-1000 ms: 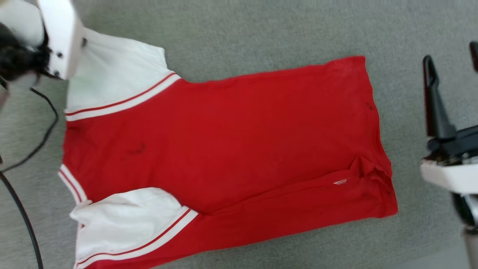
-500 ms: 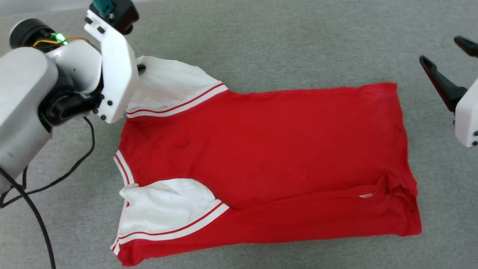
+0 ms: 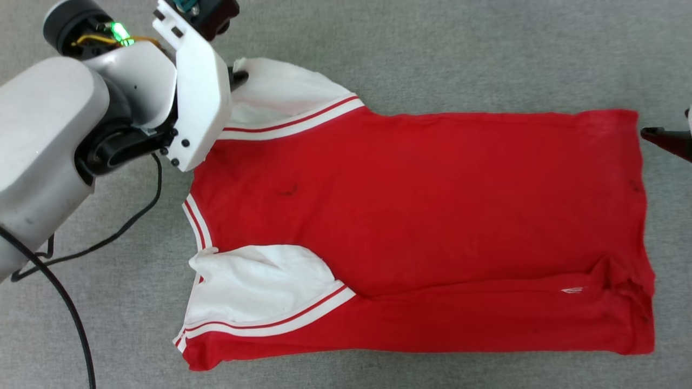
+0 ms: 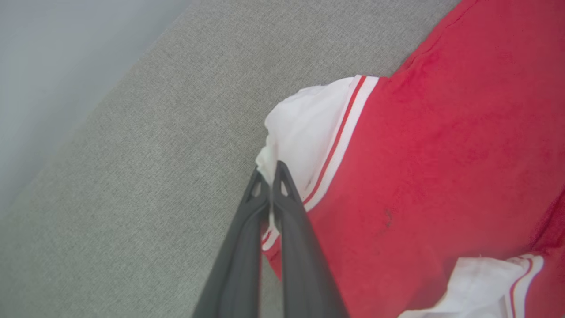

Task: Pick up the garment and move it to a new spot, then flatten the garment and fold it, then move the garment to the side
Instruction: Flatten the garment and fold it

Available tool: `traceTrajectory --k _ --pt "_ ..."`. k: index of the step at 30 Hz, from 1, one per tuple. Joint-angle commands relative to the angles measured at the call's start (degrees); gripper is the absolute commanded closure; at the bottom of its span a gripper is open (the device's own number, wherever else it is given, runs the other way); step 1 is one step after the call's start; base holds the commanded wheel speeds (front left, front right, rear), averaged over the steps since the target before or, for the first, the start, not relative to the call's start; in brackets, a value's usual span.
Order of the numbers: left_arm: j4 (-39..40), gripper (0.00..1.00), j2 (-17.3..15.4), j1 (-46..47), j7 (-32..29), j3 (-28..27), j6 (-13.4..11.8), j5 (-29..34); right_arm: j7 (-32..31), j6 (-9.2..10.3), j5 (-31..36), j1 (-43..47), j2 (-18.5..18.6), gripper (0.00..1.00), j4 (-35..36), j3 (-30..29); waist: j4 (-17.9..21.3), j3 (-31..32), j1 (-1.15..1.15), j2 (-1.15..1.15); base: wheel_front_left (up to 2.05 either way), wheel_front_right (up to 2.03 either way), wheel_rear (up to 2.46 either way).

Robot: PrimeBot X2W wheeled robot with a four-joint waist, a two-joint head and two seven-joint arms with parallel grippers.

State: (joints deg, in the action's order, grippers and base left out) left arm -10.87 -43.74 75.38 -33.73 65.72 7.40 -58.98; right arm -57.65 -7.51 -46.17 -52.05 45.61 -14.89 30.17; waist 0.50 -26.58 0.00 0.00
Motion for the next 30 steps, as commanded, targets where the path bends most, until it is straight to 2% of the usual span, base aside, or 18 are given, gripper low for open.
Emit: traceTrajectory --k 1,8,14,15,16,24,30 --pt "0.3 1.00 0.2 1.0 0.4 -0.1 0.0 0.3 -0.6 0.03 -0.2 -1.6 -1.4 0.00 -1.4 0.3 -1.1 -2.0 0.00 0.00 0.00 0.00 0.00" --pt "0.7 1.00 0.5 2.6 1.3 -0.2 0.0 0.9 1.2 0.03 0.2 -2.4 -3.3 0.00 -4.9 3.2 -2.5 -5.1 0.00 0.00 0.00 0.00 0.00" --pt "0.7 1.00 0.3 2.8 2.5 0.2 0.0 1.3 2.0 0.04 -0.8 2.1 -2.6 0.00 -7.1 9.7 -3.0 -6.2 0.00 0.00 0.00 0.00 0.00" --pt "0.5 1.00 0.3 2.7 2.6 0.4 0.0 1.3 2.9 0.04 -1.4 2.3 -2.7 0.76 -7.3 10.1 -2.9 -6.0 0.00 0.00 0.00 0.00 0.00" --pt "0.3 1.00 0.2 2.4 2.7 0.5 0.0 1.1 4.0 0.04 -1.7 2.2 -2.7 1.00 -7.4 10.2 -2.7 -5.7 0.00 0.00 0.00 0.00 0.00" --pt "-1.3 1.00 -0.3 0.1 5.5 1.0 0.0 0.1 12.8 0.03 -4.6 -0.4 -1.6 1.00 -5.9 9.7 -1.2 0.3 0.00 0.00 0.00 0.00 0.00" --pt "0.1 1.00 -2.0 -3.2 7.5 1.3 -0.5 -1.1 18.7 0.03 -6.7 1.7 0.4 1.00 -3.0 12.2 -0.7 5.9 0.00 0.00 0.00 0.00 0.00"
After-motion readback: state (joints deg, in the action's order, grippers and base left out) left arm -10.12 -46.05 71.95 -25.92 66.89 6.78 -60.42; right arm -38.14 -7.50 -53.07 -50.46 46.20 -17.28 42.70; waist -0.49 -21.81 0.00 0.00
